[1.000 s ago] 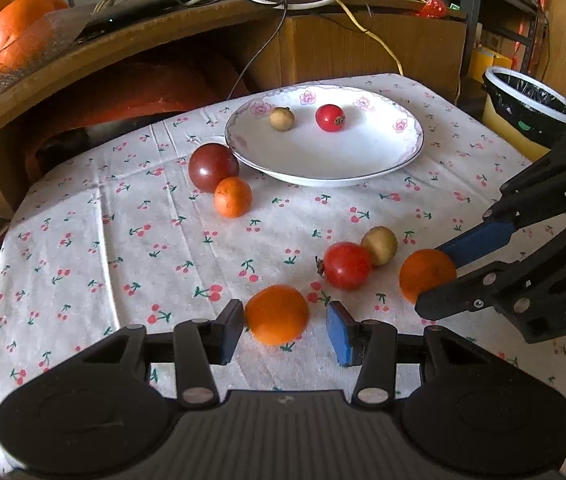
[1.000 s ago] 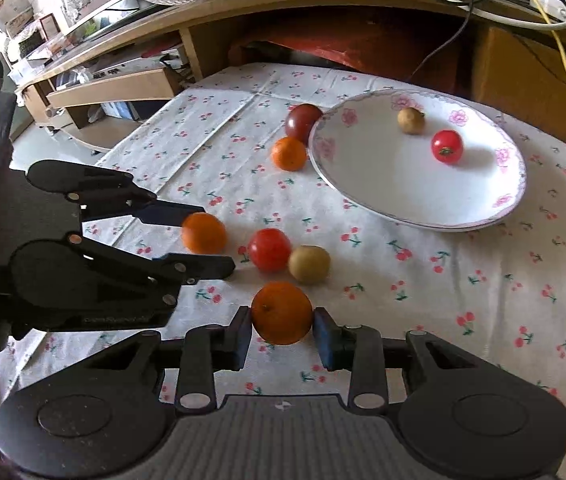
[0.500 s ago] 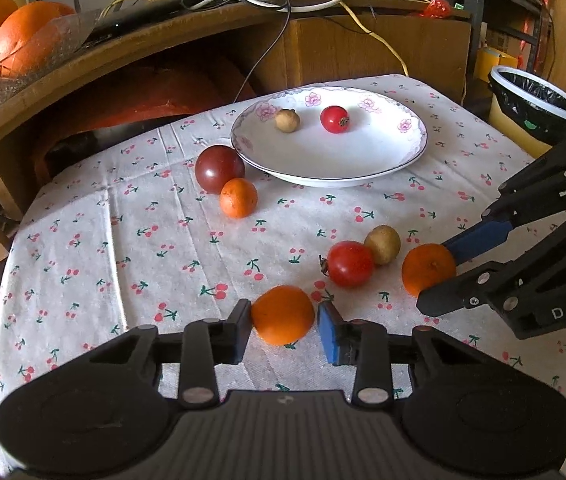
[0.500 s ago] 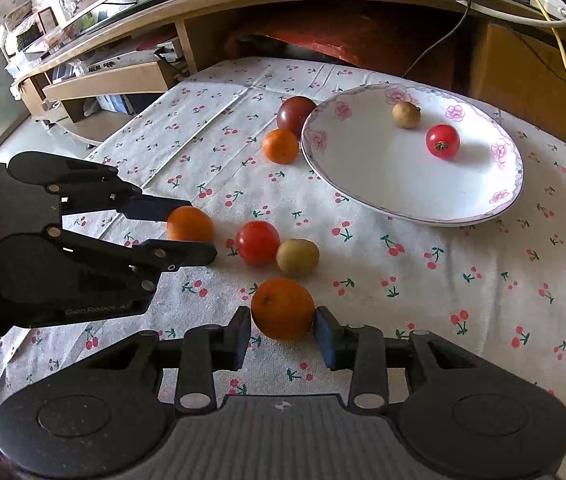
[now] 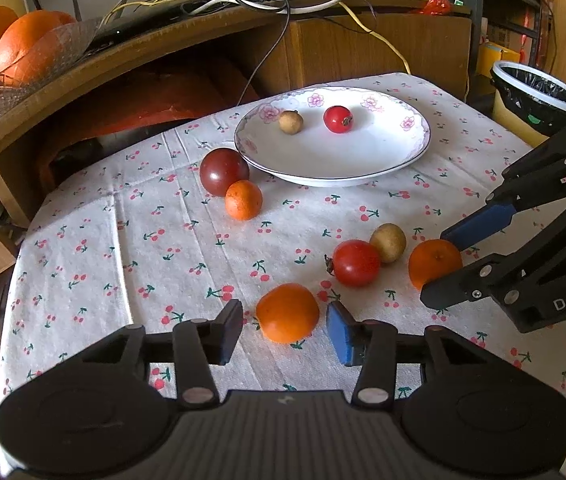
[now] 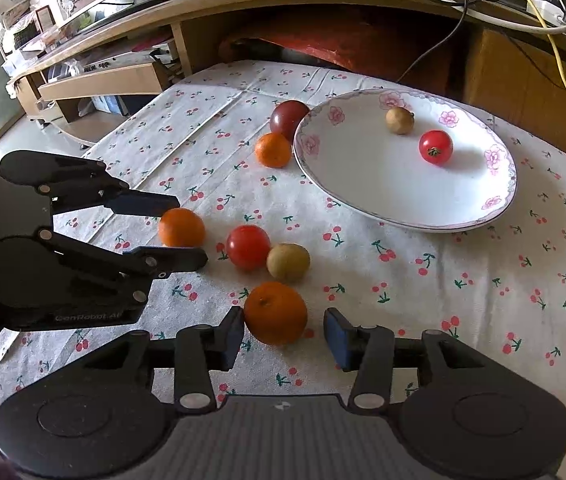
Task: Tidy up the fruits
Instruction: 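Close the right gripper on a tangerine while the left gripper grasps another tangerine, then carry both tangerines over the white bowl and open both grippers to release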
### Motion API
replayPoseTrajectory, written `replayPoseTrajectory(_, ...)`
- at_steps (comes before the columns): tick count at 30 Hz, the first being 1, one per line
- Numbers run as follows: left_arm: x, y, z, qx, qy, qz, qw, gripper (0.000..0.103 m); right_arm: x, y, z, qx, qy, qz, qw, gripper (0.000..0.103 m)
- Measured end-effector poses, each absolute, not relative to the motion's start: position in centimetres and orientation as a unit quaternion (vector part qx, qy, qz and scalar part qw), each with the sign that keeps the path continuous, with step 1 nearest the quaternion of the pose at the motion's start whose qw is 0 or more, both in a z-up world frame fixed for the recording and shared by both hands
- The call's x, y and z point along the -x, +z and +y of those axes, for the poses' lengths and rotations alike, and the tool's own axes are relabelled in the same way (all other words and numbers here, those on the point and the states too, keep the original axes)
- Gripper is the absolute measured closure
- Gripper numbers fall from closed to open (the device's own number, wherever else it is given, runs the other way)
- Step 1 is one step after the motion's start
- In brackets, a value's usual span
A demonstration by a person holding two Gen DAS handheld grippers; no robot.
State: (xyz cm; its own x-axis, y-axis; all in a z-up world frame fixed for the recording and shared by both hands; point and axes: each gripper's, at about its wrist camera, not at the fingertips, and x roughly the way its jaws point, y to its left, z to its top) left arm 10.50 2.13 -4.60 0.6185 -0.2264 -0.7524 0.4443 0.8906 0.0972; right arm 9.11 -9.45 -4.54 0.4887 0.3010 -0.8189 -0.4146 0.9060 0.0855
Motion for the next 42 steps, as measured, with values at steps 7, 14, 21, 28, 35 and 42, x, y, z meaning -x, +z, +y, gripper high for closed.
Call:
replayPoseTrajectory(7,-10.5,-4.5,1.9,-0.137,-0.184,0.401,0.887,0.062,-9.1,-4.4,-9.3,0.056,0.208,0.467,0.857,0.074)
replayPoseTrajectory(14,-10.4,-4.3,1.8,-0.136,-0.184,0.41,0.883,0.062,-9.0,-4.2,-9.5,0.061,0.2,0.469,0.858,0.075)
replayPoseTrajectory(21,-10.5,-3.4,1.3,-0.123,-0.192,0.404,0.886,0.062,-9.0,-3.6,-9.8,0.053,0.198,0.459,0.864,0.075)
replayPoseTrajectory(28,-11.3,-2.1,-0.3,-0.121,-0.2,0.388,0.892,0.062,-9.6,-2.3,-10.5,0.041,0.19,0.439,0.878,0.075)
replayPoseTrajectory(35,-12.7,-1.0,-1.5,-0.113,-0.198,0.378,0.897,0.062,-10.4,-1.0,-11.2,0.032,0.178,0.42,0.89,0.075)
replayPoseTrajectory(42,-14.7,-0.6,-2.5,-0.101,-0.193,0.373,0.902,0.063,-11.7,-0.5,-12.5,0.019,0.156,0.408,0.899,0.074)
